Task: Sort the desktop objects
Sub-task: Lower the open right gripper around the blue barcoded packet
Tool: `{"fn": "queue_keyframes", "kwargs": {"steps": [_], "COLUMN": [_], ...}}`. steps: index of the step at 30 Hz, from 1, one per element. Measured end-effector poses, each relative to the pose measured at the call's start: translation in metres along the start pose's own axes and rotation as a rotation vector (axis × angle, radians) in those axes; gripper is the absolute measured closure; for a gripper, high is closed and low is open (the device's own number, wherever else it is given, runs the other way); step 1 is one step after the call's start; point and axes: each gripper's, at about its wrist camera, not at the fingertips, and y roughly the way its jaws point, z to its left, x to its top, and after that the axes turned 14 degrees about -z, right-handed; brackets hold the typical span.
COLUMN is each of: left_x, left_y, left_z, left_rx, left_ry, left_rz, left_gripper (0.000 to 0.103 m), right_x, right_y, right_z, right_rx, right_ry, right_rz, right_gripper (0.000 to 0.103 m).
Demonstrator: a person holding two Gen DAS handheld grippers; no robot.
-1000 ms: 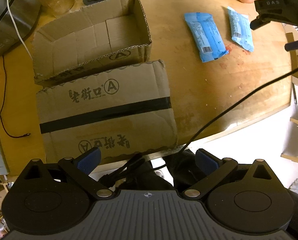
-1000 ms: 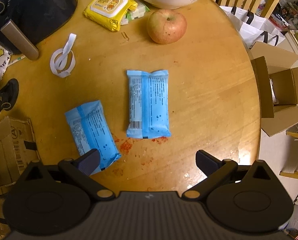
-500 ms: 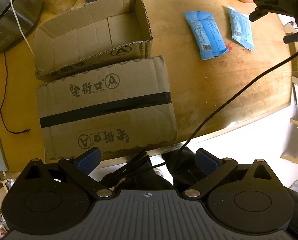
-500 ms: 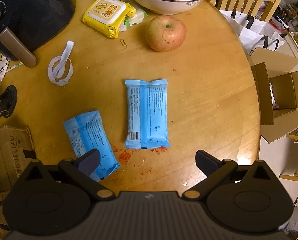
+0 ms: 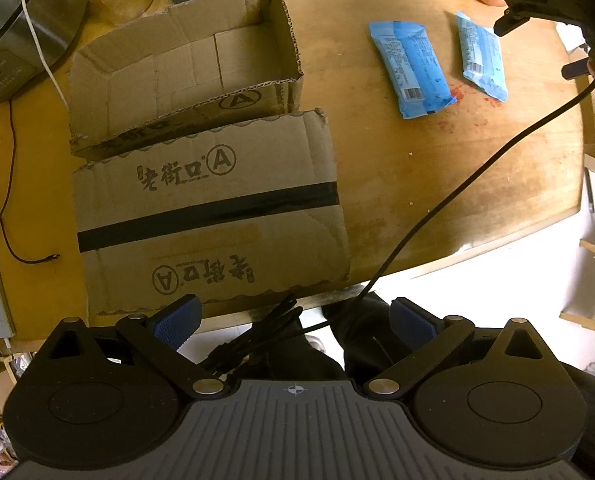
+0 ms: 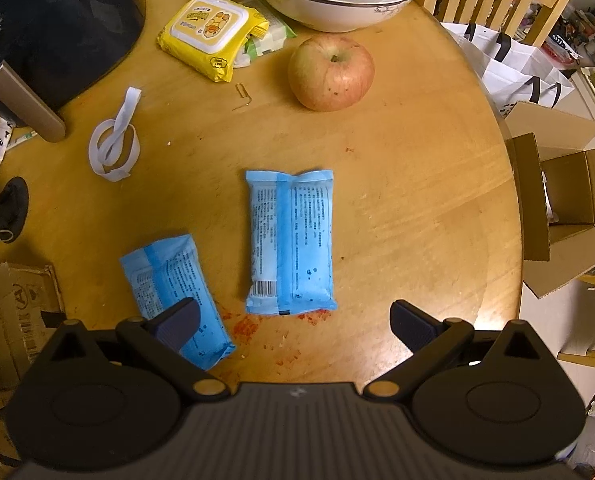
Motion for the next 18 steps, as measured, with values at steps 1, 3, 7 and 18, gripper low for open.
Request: {"fn": "queue_keyframes", "kwargs": {"steps": [1, 3, 7, 18], "left_x": [0.0, 0.0, 0.001, 0.001], "left_y": [0.0, 0.001, 0.001, 0.003], "left_z": [-0.001, -0.002, -0.002, -0.004], "left_rx": [-0.001, -0.003, -0.003, -0.005], "left_ry": [0.001, 0.002, 0.001, -0.002], "left_rz": [0.001, 0.002, 0.003, 0.009], "left_gripper": [0.0, 0.0, 0.0, 0.0], "right_x": [0.001, 0.002, 0.005, 0.017], "right_y": [0.0, 0.001, 0.003, 0.012], "right_z": [0.0, 0.0, 0.0, -0.002], "right_rx": [0.0, 0.001, 0.002, 0.004], "right_ry": [0.0, 0.001, 0.003, 0.038], "right_rz": [0.0, -0.001, -0.003, -0.001], "right_gripper": [0.0, 0.0, 0.0, 0.0]}}
